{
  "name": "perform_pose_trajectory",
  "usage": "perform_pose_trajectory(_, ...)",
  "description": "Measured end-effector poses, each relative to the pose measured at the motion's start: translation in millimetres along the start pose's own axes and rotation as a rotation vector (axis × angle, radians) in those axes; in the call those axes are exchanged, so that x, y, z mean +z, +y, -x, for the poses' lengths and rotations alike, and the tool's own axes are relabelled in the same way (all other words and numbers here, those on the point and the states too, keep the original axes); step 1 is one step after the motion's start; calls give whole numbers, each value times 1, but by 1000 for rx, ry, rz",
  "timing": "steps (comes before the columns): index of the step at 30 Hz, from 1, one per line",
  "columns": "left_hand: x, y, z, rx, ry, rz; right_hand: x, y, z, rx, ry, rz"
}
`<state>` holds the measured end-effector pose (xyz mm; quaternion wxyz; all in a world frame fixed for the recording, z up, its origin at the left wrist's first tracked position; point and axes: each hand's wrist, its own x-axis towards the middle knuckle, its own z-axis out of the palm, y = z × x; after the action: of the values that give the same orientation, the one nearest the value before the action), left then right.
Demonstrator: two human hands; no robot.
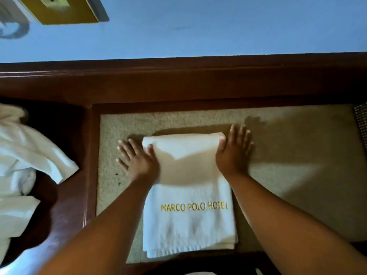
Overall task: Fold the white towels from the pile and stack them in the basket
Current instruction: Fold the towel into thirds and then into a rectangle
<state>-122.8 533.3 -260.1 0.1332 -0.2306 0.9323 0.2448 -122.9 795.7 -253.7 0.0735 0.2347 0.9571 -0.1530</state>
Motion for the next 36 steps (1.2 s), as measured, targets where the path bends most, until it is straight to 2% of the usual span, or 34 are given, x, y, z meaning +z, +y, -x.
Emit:
perform_pose_trajectory(1,-7,6,2,-27,40,31,-5,-1,2,-84,50,12)
perform_pose_trajectory(2,-11,8,7,106,98,6,-10,-3,7,-225,88,24)
perform_pose_trajectory(3,-14,5,15,344,126,-42,-16,-2,17,-366,108,16)
perform_pose_trajectory(5,-18,-20,36,959,10,-245,-16,12,48,-718,42,20)
perform_pose_trajectory(6,-18,-36,46,1156,-108,-381,-10,26,66,-875,-39,79)
perform_pose_trajectory(7,-14,-53,52,1191,-218,-476,1,44,81,-947,-121,148)
perform_pose_trajectory(8,-8,-67,57,1072,-273,-496,12,60,95,-886,-174,197)
perform_pose_trajectory(9,-5,-73,66,816,-277,-465,17,70,110,-645,-195,199)
perform_pose_trajectory(11,-6,-67,85,281,-206,-247,18,70,135,-48,-161,35)
perform_pose_trajectory(12,-7,-64,97,151,-187,-148,16,63,148,100,-138,-30)
perform_pose_trajectory(15,-7,-67,143,136,-235,-6,17,56,189,75,-53,-140)
perform_pose_trajectory(17,-7,-72,172,2,-262,119,16,58,208,146,-83,-221)
perform_pose_trajectory(20,-9,-82,187,-222,-260,464,7,61,214,274,-204,-444)
perform_pose_trajectory(23,-21,-97,179,-227,-375,559,-12,65,205,268,-240,-469)
perform_pose_trajectory(27,-43,-105,176,-199,-563,799,-32,66,207,264,-236,-514)
perform_pose_trajectory(30,-49,-114,179,-177,-655,860,-34,70,218,294,-297,-529)
perform_pose_trajectory(33,-47,-126,191,-225,-720,833,-19,81,237,318,-367,-485)
perform_pose_trajectory(36,-48,-133,194,-205,-813,779,-14,85,244,342,-512,-457)
